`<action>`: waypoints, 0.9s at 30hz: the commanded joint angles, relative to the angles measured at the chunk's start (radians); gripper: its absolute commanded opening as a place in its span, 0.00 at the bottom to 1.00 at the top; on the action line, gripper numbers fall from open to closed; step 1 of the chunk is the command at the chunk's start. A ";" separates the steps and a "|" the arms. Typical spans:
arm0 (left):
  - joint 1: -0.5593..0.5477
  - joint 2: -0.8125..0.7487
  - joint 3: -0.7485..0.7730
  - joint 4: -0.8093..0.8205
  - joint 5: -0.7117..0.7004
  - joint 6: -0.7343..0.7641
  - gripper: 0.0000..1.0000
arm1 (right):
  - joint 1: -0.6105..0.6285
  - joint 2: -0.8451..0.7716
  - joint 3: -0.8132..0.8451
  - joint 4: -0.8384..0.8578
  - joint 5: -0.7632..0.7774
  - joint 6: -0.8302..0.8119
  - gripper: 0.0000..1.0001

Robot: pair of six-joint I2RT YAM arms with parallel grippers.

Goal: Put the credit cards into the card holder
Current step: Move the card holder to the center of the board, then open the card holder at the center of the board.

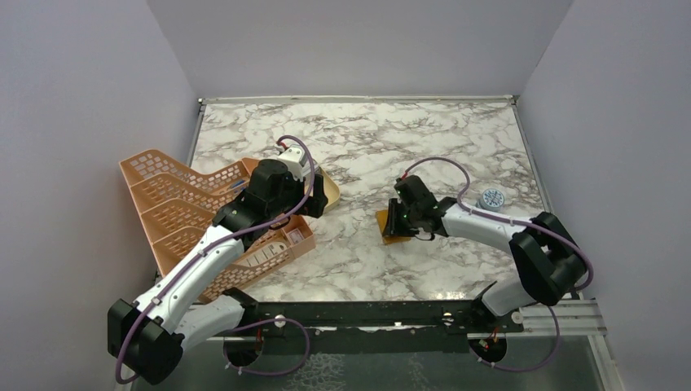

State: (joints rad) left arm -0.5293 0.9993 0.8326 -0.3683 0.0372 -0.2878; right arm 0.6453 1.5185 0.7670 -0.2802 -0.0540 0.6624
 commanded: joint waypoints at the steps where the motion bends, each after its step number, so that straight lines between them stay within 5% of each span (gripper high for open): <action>1: 0.005 0.004 -0.007 0.019 0.008 0.016 0.99 | 0.014 -0.065 -0.024 -0.210 0.003 0.032 0.28; 10: 0.006 0.000 -0.005 0.017 -0.001 0.024 0.99 | 0.014 -0.094 0.120 -0.333 0.185 -0.070 0.32; 27: 0.006 -0.028 -0.010 0.014 0.001 0.030 0.99 | 0.014 0.091 0.186 -0.277 0.211 -0.238 0.32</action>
State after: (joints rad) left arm -0.5293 0.9966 0.8326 -0.3683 0.0380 -0.2737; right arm 0.6567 1.5715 0.9318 -0.5755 0.1257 0.4694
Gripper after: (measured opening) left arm 0.989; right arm 0.325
